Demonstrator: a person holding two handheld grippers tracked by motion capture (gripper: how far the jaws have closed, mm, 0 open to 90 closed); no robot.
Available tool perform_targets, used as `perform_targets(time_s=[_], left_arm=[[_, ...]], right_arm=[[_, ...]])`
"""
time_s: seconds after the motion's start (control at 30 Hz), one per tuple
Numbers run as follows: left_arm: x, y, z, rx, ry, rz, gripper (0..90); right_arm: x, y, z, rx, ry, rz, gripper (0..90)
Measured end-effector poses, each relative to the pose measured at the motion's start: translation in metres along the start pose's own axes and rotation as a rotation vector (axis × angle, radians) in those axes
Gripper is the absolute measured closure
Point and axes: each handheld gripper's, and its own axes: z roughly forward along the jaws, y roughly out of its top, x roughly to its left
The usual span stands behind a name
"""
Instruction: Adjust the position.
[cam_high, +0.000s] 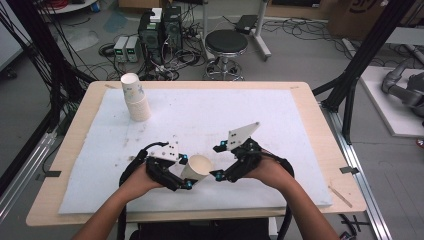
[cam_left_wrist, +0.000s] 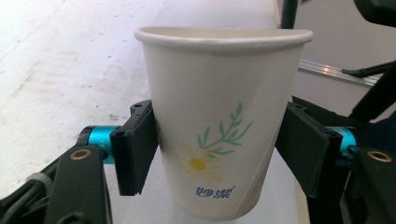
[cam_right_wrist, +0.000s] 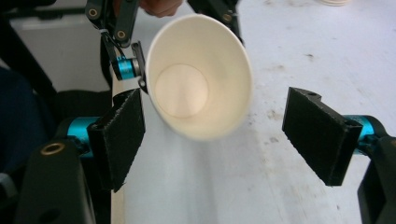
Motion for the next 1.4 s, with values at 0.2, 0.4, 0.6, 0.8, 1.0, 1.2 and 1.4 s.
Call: perform_targets(time_s=[0.2, 0.4, 0.6, 0.8, 1.0, 1.2, 1.4], left_arm=[[0.002, -0.014, -0.011, -0.097, 0.07, -0.038, 30.7], [0.004, -0.029, -0.025, -0.218, 0.169, -0.075, 30.5], [0.006, -0.038, -0.034, -0.293, 0.247, -0.088, 30.3], [0.008, -0.048, -0.043, -0.347, 0.314, -0.106, 30.1], [0.009, -0.056, -0.052, -0.393, 0.386, -0.121, 29.9], [0.01, -0.061, -0.064, -0.425, 0.438, -0.127, 29.7], [0.012, -0.064, -0.068, -0.442, 0.47, -0.142, 29.4]], right_arm=[[-0.002, -0.03, -0.015, -0.1, -0.081, 0.078, 21.8], [-0.001, -0.061, -0.024, -0.176, -0.161, 0.156, 21.8], [0.0, -0.084, -0.033, -0.222, -0.241, 0.22, 21.8], [0.002, -0.103, -0.039, -0.248, -0.318, 0.258, 21.8], [0.001, -0.119, -0.042, -0.285, -0.397, 0.302, 21.8], [0.003, -0.128, -0.046, -0.278, -0.457, 0.32, 21.8], [0.006, -0.131, -0.05, -0.29, -0.487, 0.327, 21.8]])
